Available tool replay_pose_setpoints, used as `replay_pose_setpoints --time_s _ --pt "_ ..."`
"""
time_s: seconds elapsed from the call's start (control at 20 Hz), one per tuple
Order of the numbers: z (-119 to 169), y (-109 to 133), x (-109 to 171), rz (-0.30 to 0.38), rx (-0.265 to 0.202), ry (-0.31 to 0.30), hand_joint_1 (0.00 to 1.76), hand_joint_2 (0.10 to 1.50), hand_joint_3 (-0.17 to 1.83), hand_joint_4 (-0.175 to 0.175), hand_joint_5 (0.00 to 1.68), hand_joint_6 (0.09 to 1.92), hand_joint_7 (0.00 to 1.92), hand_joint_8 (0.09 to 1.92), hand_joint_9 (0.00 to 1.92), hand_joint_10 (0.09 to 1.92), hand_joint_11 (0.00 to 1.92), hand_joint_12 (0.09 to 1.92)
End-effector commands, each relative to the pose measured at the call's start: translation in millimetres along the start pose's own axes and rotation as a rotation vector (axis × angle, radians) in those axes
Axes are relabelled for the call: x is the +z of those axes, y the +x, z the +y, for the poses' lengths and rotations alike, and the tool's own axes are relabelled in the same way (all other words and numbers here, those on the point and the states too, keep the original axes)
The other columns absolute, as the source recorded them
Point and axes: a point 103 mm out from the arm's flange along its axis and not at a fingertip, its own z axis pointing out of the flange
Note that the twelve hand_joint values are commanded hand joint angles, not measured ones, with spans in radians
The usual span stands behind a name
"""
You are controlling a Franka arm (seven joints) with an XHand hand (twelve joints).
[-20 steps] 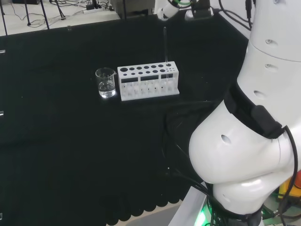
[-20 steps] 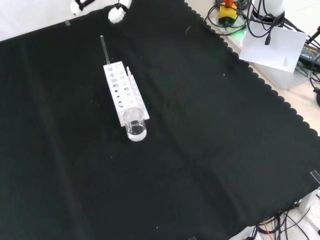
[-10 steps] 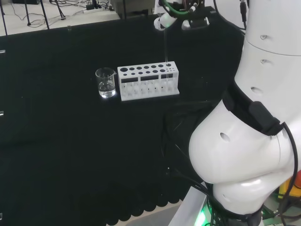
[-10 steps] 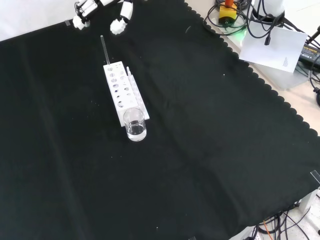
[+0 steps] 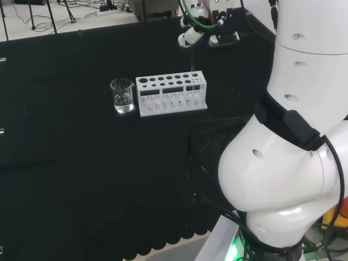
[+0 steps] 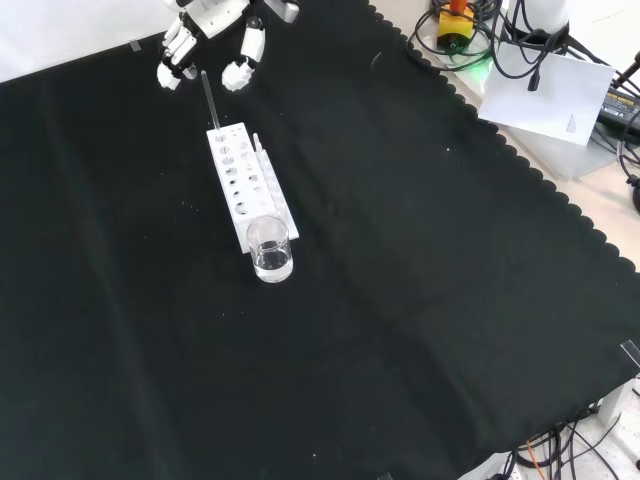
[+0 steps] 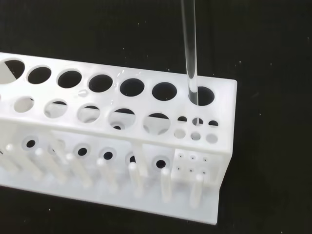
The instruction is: Take the glass rod from the white test tube rack.
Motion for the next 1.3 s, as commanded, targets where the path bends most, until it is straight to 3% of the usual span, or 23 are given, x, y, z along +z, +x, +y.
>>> replay_pose_setpoints --time_s 0.05,0.2,0.4,0.55,1.0,1.3 --pt "1.2 -1.5 2.6 0.018 0.002 -0.035 0.58 0.96 0.58 -0.175 0.34 0.09 0.62 1.02 0.79 1.01 0.62 1.32" --pt "1.8 -1.9 2.9 0.014 -0.003 -0.047 0.63 0.97 0.57 -0.175 0.43 0.15 0.71 1.03 0.87 1.02 0.75 1.28" --pt "3.5 -2.3 5.3 0.011 -0.010 -0.049 0.68 0.98 0.57 -0.175 0.40 0.62 0.77 1.03 0.96 1.04 0.87 1.26" --pt "4.4 -1.4 9.2 0.004 -0.013 -0.048 0.70 0.97 0.58 -0.175 0.41 0.80 0.80 1.03 1.00 1.05 0.91 1.24" --pt "11.6 0.1 9.8 -0.022 -0.007 -0.062 0.79 0.96 0.62 -0.175 0.49 0.95 0.86 1.03 1.09 1.03 1.02 1.21" --pt "14.8 3.3 10.9 -0.048 -0.004 -0.091 1.01 0.90 0.69 -0.175 0.64 1.02 0.96 1.09 1.23 1.06 1.32 1.02"
